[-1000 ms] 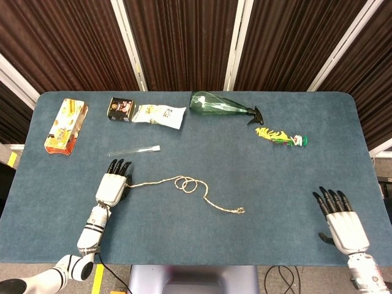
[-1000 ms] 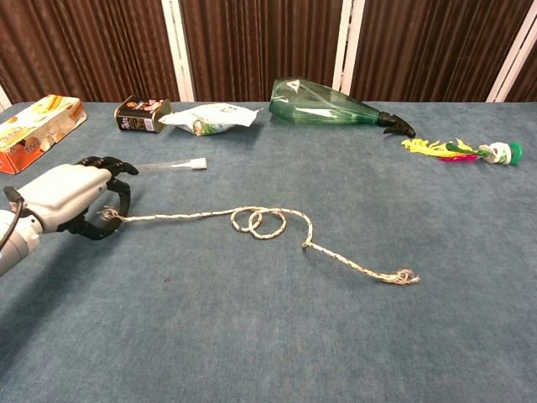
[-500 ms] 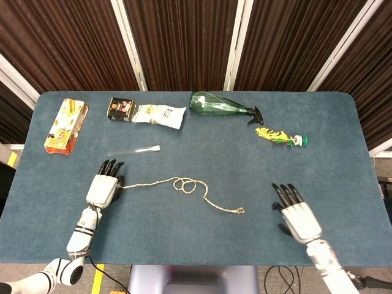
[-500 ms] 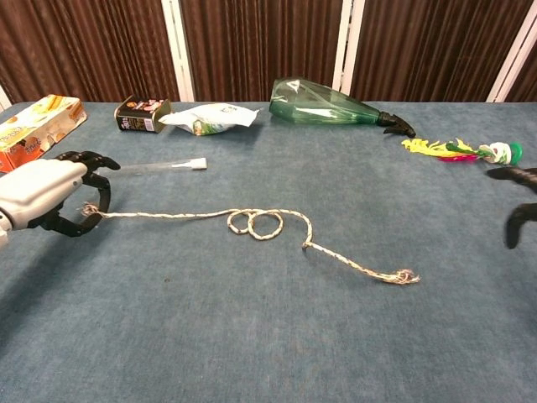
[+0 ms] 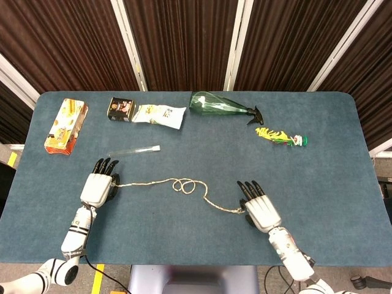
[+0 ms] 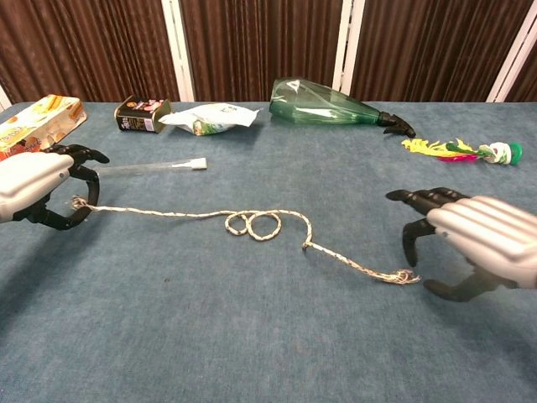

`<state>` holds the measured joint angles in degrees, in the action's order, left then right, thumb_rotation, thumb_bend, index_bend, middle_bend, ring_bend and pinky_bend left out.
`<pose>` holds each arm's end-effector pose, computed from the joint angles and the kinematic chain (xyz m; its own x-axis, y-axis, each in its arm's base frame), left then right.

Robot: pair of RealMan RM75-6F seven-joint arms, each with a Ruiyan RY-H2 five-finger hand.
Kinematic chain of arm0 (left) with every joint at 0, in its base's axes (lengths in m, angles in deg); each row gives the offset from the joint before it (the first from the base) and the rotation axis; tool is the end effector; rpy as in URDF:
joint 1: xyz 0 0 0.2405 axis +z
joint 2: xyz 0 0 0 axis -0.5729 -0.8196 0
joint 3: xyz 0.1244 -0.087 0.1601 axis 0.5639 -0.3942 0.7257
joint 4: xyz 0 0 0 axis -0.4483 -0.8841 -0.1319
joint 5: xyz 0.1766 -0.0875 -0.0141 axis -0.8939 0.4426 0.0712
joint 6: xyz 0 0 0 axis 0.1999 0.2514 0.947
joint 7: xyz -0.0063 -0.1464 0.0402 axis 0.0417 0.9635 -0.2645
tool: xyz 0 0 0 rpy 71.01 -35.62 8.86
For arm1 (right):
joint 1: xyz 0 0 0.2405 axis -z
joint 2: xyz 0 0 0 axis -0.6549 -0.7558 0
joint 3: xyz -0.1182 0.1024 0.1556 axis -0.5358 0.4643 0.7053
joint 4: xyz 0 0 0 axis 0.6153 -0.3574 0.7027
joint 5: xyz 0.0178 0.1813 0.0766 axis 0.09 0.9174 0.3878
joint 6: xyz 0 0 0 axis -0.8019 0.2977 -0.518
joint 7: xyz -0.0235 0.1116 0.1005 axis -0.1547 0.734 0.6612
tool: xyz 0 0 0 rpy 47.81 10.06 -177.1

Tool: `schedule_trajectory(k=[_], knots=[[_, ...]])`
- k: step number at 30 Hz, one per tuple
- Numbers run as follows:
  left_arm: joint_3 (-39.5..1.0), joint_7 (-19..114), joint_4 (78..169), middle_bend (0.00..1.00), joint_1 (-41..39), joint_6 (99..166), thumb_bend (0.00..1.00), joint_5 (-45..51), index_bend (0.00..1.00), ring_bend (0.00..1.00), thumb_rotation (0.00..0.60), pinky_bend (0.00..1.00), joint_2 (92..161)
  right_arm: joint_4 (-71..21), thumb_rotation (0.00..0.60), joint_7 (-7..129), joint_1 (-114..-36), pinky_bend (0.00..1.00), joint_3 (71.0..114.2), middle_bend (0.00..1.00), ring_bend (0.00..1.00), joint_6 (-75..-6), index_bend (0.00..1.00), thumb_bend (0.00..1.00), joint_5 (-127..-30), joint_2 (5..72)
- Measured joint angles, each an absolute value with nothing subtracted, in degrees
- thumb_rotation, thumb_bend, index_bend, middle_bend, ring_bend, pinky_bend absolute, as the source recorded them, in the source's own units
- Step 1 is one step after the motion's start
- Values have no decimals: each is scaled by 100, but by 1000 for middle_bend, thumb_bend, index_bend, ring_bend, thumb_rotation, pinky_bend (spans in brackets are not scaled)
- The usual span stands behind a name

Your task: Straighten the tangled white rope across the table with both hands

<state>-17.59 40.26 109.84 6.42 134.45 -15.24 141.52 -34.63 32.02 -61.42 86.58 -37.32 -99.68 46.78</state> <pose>-0.2286 0.3056 -0.0013 0.5152 0.0963 0.8516 0.8436 -0.2320 -0.4842 -0.1842 -0.2308 -0.0262 0.5900 -0.2271 0.7748 -0.7824 -0.3978 0.4792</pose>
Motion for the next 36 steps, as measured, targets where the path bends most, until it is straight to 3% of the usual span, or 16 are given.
schedule_trajectory(k=[17, 36], knots=[[-1769, 3993, 10974, 114, 623, 13391, 482, -1466, 611, 0, 600, 78, 14128, -3110, 600, 2894, -6518, 0, 8755, 0, 0, -3454, 614, 464, -9323, 5187], [-1758, 4085, 10924, 112, 626, 13383, 481, -1463, 611, 0, 600, 79, 14102, -2962, 600, 2936, -6665, 0, 8667, 76, 0, -3518, 737, 542, -9184, 5311]])
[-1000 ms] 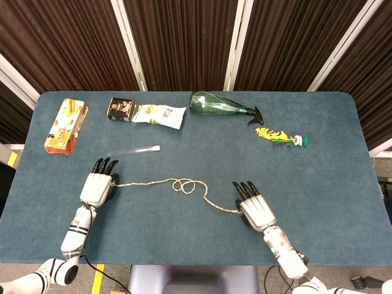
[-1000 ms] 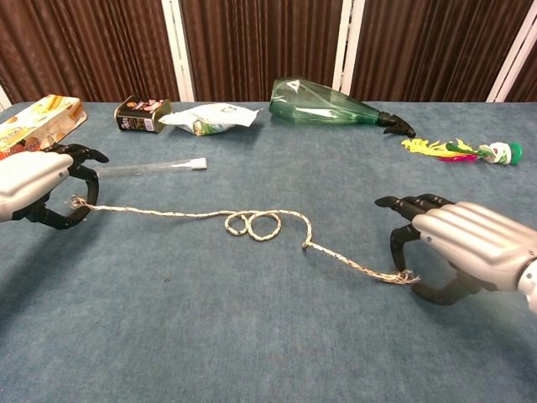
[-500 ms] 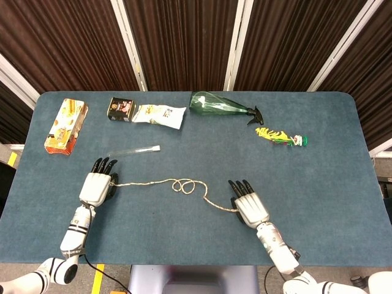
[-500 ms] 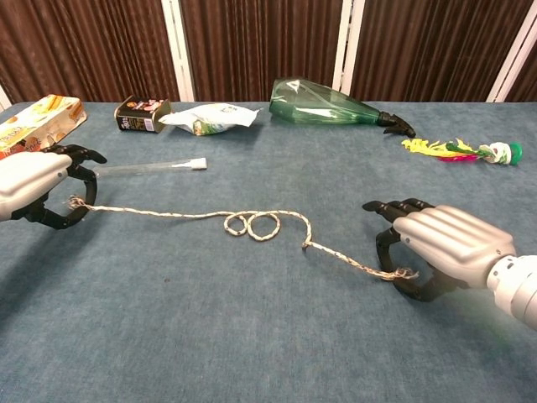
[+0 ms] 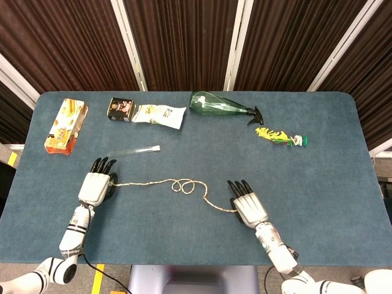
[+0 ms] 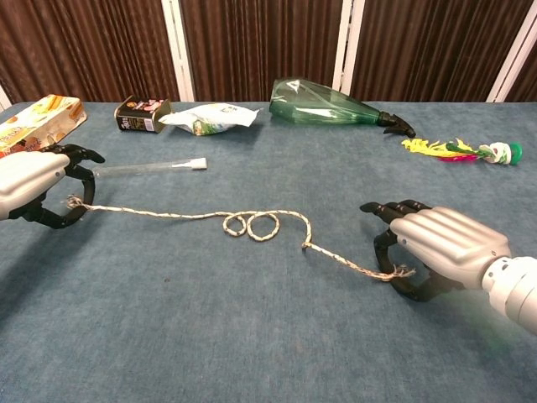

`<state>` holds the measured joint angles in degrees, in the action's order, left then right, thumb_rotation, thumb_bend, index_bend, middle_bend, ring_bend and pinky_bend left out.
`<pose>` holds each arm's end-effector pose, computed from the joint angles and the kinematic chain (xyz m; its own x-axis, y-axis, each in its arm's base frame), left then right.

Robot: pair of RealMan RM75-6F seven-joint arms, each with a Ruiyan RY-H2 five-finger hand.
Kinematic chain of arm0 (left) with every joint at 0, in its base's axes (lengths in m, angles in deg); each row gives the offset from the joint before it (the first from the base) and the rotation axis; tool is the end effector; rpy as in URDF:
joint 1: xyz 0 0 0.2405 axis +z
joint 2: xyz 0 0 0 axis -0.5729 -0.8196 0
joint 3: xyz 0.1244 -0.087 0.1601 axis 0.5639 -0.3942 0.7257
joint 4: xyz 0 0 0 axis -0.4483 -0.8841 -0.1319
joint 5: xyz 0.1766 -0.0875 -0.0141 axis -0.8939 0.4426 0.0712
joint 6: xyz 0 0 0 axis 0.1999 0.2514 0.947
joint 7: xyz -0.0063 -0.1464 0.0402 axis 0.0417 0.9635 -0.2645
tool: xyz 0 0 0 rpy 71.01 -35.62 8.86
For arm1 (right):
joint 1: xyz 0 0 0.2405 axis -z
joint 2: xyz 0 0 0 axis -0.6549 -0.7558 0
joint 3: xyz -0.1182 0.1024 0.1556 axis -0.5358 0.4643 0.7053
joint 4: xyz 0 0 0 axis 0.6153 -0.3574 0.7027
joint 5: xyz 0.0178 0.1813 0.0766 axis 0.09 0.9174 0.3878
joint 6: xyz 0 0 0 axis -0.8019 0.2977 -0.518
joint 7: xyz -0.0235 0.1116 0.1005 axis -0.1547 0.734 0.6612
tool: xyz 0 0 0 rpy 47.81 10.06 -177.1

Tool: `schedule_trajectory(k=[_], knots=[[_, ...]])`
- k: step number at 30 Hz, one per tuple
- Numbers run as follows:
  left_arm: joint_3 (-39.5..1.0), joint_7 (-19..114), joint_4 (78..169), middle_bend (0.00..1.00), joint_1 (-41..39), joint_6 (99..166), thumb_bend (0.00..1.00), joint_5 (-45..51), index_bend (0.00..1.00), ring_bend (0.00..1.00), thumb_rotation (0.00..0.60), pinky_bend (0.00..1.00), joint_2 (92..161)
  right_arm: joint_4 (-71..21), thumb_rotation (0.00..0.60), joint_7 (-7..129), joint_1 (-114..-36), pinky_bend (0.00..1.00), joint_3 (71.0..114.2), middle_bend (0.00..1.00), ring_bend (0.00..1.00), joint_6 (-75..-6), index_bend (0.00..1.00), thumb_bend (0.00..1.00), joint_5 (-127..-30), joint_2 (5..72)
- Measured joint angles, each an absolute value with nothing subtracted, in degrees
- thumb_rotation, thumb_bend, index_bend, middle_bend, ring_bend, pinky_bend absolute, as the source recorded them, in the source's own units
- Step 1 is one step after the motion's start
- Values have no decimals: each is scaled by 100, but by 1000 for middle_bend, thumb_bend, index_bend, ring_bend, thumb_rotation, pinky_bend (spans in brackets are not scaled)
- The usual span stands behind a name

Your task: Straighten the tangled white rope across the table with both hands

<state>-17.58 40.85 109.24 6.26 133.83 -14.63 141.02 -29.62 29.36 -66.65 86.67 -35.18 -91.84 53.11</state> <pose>-0.2338 0.3083 0.0022 0.5192 0.1028 0.8485 0.8438 -0.2196 -0.4897 -0.1741 -0.2460 -0.0555 0.5934 -0.2718 0.7577 -0.7882 -0.3872 0.4784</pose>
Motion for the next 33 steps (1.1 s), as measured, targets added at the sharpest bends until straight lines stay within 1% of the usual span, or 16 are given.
schedule_trajectory(k=[3, 6, 16, 23, 33], knots=[[-1773, 4085, 10918, 112, 623, 13395, 482, -1459, 611, 0, 600, 79, 14076, -2954, 600, 2959, -6665, 0, 8688, 86, 0, -3581, 751, 573, -9176, 5274], [-1791, 4080, 10911, 112, 630, 13416, 480, -1445, 611, 0, 600, 79, 14033, -3006, 600, 3017, -6647, 0, 8710, 88, 0, -3686, 753, 579, -9192, 5111], [-1788, 4114, 10814, 115, 697, 13463, 481, -1421, 612, 0, 600, 82, 13883, -3235, 600, 3552, -6408, 0, 8821, 88, 0, -4176, 753, 580, -9205, 4174], [-1780, 4133, 10607, 120, 773, 13486, 481, -1363, 617, 3, 600, 84, 13881, -3187, 600, 4035, -6161, 0, 8850, 88, 0, -4397, 753, 579, -9120, 3587], [-1744, 4266, 10302, 120, 841, 13387, 482, -1318, 619, 4, 600, 86, 13890, -2811, 600, 4561, -5949, 0, 8841, 88, 0, -4454, 753, 579, -8958, 3326]])
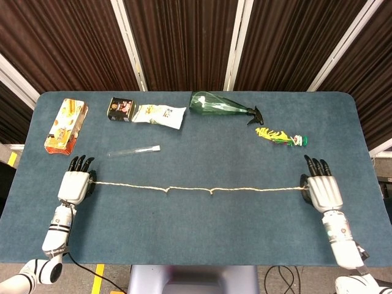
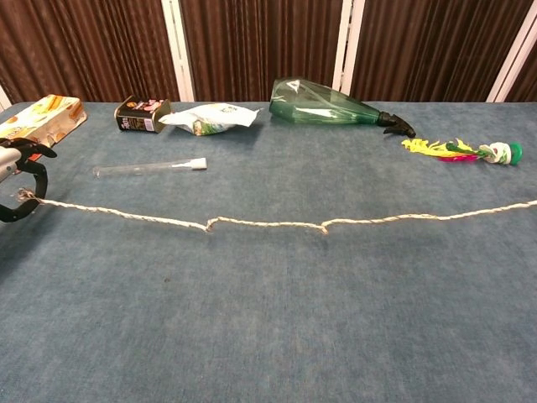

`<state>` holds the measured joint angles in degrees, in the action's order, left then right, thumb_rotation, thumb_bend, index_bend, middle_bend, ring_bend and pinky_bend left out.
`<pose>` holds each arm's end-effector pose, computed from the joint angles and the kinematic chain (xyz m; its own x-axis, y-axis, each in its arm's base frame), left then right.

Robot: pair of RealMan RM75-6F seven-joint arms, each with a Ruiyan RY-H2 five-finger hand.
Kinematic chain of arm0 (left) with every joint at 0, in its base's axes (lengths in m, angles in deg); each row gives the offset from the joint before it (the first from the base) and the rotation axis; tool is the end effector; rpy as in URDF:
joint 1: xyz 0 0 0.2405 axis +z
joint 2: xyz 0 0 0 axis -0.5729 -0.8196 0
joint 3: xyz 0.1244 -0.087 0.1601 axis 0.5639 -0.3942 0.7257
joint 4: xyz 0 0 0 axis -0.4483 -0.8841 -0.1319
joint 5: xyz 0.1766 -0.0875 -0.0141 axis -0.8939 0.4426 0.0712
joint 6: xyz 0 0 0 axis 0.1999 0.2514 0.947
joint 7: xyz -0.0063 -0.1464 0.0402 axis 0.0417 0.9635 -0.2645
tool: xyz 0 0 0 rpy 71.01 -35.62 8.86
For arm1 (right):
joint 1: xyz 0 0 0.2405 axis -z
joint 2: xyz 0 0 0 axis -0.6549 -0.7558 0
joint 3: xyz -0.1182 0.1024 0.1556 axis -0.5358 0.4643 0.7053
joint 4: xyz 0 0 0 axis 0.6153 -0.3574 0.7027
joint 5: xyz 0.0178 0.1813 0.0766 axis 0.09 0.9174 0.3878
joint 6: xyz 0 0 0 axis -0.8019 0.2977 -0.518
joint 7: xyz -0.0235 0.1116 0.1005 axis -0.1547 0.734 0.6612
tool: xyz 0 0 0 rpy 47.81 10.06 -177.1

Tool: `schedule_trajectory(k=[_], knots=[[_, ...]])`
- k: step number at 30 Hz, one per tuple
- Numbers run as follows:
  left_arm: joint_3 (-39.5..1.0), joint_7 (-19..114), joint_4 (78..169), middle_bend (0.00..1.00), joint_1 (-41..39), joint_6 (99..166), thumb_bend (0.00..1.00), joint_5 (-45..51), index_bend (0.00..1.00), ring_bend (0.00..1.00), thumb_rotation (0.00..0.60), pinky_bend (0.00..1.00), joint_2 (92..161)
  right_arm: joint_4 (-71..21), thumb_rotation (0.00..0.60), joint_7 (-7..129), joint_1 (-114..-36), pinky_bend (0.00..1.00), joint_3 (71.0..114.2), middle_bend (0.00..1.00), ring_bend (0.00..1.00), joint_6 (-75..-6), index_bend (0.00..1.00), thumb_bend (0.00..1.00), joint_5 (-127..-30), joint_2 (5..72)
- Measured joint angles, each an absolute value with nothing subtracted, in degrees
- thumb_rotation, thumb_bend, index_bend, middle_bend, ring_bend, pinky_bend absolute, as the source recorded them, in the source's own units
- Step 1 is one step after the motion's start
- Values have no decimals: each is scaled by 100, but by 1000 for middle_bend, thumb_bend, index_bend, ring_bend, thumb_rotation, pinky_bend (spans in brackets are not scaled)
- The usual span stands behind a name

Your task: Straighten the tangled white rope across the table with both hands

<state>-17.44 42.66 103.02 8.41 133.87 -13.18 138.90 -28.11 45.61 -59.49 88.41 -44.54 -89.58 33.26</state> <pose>-0.2776 0.3116 0.0333 0.5875 0.0863 0.8046 0.8079 -0.1182 -0.5773 -0.2826 -0.2641 0.0840 0.5771 -0.1453 0.8037 -0.8150 -0.0395 0.5781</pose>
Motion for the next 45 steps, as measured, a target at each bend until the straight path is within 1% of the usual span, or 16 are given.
schedule_trajectory(k=[11, 24, 34, 37, 39, 40, 45], knots=[[-1775, 4466, 9965, 121, 882, 13220, 481, -1206, 620, 5, 600, 87, 13966, -2127, 600, 4910, -5858, 0, 8826, 88, 0, -4249, 753, 579, -8759, 3408], [-1691, 4557, 9743, 122, 870, 13114, 482, -1296, 617, 8, 600, 87, 14161, -1633, 600, 5004, -5829, 0, 8720, 88, 0, -4001, 749, 580, -8746, 3618], [-1642, 4602, 9595, 123, 864, 13068, 481, -1361, 615, 8, 600, 87, 14305, -1130, 600, 5022, -5900, 0, 8672, 88, 0, -3651, 707, 579, -8694, 3958], [-1632, 4601, 9564, 123, 859, 13054, 484, -1378, 609, 9, 600, 87, 14322, -1009, 600, 5042, -5918, 0, 8673, 88, 0, -3580, 669, 579, -8683, 4029], [-1630, 4621, 9545, 121, 856, 13036, 483, -1381, 585, 9, 600, 87, 14333, -957, 600, 5057, -5926, 0, 8677, 89, 0, -3546, 613, 579, -8677, 4064], [-1626, 4629, 9541, 119, 856, 13023, 483, -1384, 555, 9, 600, 87, 14337, -929, 600, 5063, -5931, 0, 8679, 89, 0, -3519, 581, 579, -8671, 4084], [-1570, 4780, 9541, 116, 851, 12957, 479, -1441, 360, 11, 600, 90, 14341, -834, 600, 5059, -5952, 0, 8686, 85, 0, -3427, 452, 579, -8647, 4165]])
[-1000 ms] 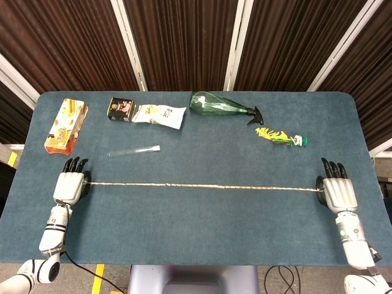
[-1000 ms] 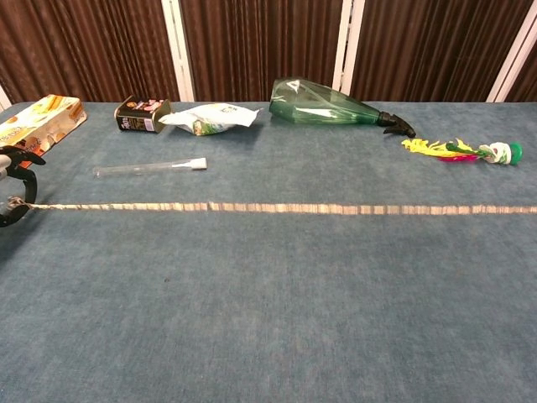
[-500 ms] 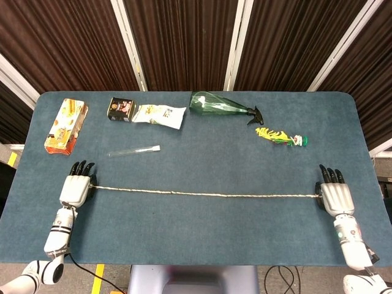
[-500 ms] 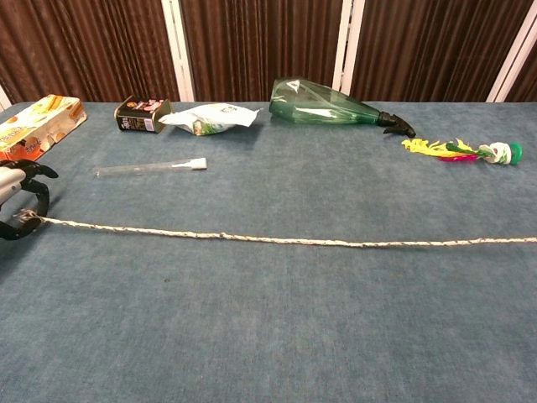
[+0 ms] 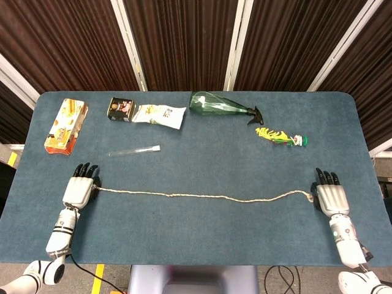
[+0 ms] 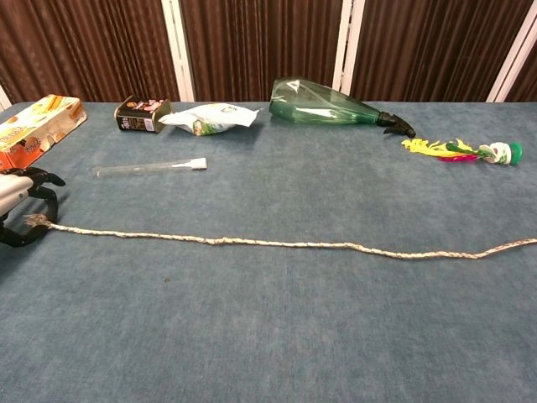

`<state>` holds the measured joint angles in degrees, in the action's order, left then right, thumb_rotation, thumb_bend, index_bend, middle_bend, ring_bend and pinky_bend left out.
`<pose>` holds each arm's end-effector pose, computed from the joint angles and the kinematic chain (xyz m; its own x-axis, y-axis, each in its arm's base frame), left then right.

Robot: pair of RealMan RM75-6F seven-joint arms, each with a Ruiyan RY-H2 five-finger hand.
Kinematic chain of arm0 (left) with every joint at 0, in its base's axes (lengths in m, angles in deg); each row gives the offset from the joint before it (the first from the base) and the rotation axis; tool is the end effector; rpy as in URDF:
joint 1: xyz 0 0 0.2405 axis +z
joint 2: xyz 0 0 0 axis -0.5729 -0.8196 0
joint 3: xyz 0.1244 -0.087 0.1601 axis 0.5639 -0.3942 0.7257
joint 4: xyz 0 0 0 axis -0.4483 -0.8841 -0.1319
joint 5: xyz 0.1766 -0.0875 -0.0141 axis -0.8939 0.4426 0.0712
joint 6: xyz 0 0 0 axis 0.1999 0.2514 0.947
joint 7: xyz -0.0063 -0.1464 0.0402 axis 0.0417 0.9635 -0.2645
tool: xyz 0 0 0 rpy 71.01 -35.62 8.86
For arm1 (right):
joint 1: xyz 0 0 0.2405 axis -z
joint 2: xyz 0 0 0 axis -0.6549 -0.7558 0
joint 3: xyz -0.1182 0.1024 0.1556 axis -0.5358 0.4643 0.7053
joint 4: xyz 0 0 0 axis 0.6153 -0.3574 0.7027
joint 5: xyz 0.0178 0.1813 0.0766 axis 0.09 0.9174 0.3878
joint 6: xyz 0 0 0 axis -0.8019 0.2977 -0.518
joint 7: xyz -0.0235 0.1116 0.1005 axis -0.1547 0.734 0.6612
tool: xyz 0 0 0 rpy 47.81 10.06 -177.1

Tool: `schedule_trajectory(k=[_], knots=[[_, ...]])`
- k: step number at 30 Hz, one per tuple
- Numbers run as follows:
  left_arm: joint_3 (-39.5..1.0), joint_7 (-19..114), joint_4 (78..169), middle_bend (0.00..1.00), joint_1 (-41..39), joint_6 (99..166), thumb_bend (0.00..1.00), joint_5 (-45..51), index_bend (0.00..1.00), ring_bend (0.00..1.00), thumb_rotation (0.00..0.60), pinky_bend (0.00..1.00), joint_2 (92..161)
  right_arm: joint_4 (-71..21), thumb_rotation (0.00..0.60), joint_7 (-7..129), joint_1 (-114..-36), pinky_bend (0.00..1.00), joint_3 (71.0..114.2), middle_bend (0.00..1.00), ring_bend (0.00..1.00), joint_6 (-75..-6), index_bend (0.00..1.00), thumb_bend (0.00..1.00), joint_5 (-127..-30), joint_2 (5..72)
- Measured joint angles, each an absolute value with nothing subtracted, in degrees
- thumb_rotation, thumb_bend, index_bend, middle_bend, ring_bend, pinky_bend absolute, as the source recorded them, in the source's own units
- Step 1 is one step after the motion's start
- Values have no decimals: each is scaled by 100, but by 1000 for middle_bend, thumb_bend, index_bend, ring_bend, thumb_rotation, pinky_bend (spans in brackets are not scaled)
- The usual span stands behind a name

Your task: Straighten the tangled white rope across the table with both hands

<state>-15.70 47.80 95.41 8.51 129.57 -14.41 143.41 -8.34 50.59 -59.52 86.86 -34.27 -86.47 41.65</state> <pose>-0.2933 0.3066 0.0097 0.5725 0.1785 0.8002 0.8199 -0.1243 -0.5589 -0.3496 -0.2635 0.0607 0.6038 -0.3134 0.7330 -0.7604 0.0495 0.6475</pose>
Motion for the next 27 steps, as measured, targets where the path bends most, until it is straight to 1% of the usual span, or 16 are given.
schedule_trajectory(k=[2, 6, 7, 8, 12, 14, 18, 21, 24, 25, 27], knots=[[-1531, 4868, 9535, 109, 847, 12921, 477, -1487, 258, 13, 600, 90, 14338, -793, 600, 5061, -5955, 0, 8690, 74, 0, -3398, 400, 579, -8636, 4200], [-1492, 4934, 9565, 65, 842, 12879, 456, -1533, 32, 1, 600, 86, 14291, -791, 600, 5042, -5945, 0, 8702, 27, 0, -3383, 250, 579, -8610, 4196], [-1490, 4942, 9588, 54, 842, 12872, 450, -1535, 13, 0, 600, 85, 14270, -809, 600, 5035, -5940, 0, 8708, 17, 0, -3380, 218, 579, -8599, 4177], [-1489, 4954, 9618, 37, 843, 12865, 441, -1536, 0, 0, 600, 85, 14246, -827, 600, 5029, -5936, 0, 8710, 9, 0, -3373, 181, 579, -8589, 4157], [-1498, 5074, 9856, 1, 876, 12868, 430, -1527, 0, 0, 600, 85, 14059, -972, 600, 4969, -5916, 0, 8705, 0, 0, -3324, 44, 567, -8547, 4015], [-1507, 5138, 9957, 0, 912, 12910, 426, -1521, 0, 0, 600, 87, 13957, -1090, 600, 4951, -5895, 0, 8698, 0, 0, -3325, 7, 537, -8540, 3915], [-1517, 5378, 10228, 0, 1021, 13012, 413, -1510, 0, 0, 600, 95, 13704, -1406, 600, 4977, -5814, 0, 8681, 0, 0, -3465, 0, 469, -8590, 3689], [-1497, 5716, 10528, 0, 1155, 13232, 413, -1569, 0, 0, 600, 94, 13463, -1756, 600, 5025, -5687, 0, 8667, 0, 0, -3776, 0, 451, -8684, 3495], [-1437, 6051, 10894, 0, 1339, 13689, 413, -1754, 0, 0, 600, 84, 13174, -2204, 600, 5062, -5486, 0, 8638, 0, 0, -4315, 0, 448, -8862, 3287], [-1411, 6134, 11017, 0, 1403, 13863, 413, -1828, 0, 0, 600, 79, 13078, -2409, 600, 5079, -5385, 0, 8615, 0, 0, -4587, 0, 446, -8969, 3194], [-1329, 6288, 11343, 0, 1575, 14311, 413, -2034, 0, 0, 600, 72, 12823, -2739, 600, 5100, -5217, 0, 8566, 0, 0, -5032, 0, 445, -9171, 3040]])
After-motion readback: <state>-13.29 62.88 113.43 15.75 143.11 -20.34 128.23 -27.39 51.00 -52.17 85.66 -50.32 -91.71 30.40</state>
